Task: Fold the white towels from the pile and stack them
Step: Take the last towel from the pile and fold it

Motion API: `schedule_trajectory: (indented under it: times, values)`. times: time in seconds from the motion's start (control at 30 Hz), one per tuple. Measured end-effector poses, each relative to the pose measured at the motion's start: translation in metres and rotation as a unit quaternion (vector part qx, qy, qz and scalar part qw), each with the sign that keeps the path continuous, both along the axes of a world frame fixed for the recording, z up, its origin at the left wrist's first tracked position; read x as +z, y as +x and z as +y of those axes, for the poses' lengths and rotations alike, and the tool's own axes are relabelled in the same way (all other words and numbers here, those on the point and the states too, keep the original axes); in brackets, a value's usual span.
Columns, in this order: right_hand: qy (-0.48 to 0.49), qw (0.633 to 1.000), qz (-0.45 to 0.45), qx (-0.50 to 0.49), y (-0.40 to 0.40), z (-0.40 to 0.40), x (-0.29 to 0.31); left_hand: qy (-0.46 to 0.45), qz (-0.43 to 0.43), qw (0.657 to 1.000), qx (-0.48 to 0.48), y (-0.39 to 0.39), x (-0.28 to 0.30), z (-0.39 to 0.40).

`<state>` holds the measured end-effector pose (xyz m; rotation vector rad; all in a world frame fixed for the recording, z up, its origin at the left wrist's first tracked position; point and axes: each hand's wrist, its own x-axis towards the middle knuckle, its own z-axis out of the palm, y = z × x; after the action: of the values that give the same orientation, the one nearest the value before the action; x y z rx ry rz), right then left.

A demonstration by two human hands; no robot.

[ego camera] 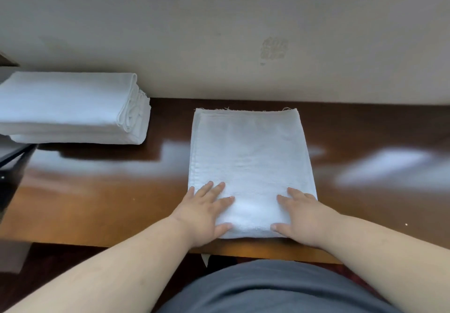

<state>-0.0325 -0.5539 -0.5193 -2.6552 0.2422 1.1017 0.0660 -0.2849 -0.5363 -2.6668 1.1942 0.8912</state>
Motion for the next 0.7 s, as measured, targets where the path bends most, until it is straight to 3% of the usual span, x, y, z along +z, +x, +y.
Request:
schedule_trajectory:
  times: [0.13, 0.27, 0.4, 0.53, 0.7]
  values:
    - [0.016, 0.996, -0.057, -0.062, 0.018, -0.011, 0.000, -0.129, -0.017, 0.977, 0.167, 0.065, 0.013, -0.006]
    - [0.011, 0.997, -0.043, -0.067, 0.020, -0.012, -0.005, -0.179, -0.025, 0.933, 0.310, 0.155, 0.015, -0.022]
    - [-0.005, 0.997, -0.037, -0.073, 0.023, -0.005, -0.008, -0.187, -0.018, 0.933, 0.308, 0.216, 0.013, -0.041]
    - [-0.012, 0.994, -0.047, -0.096, 0.020, 0.004, -0.005, -0.117, -0.010, 0.954, 0.275, 0.242, 0.004, -0.052]
    - [-0.026, 0.992, -0.046, -0.112, 0.017, 0.010, -0.001, -0.141, -0.016, 0.960, 0.242, 0.255, -0.005, -0.048]
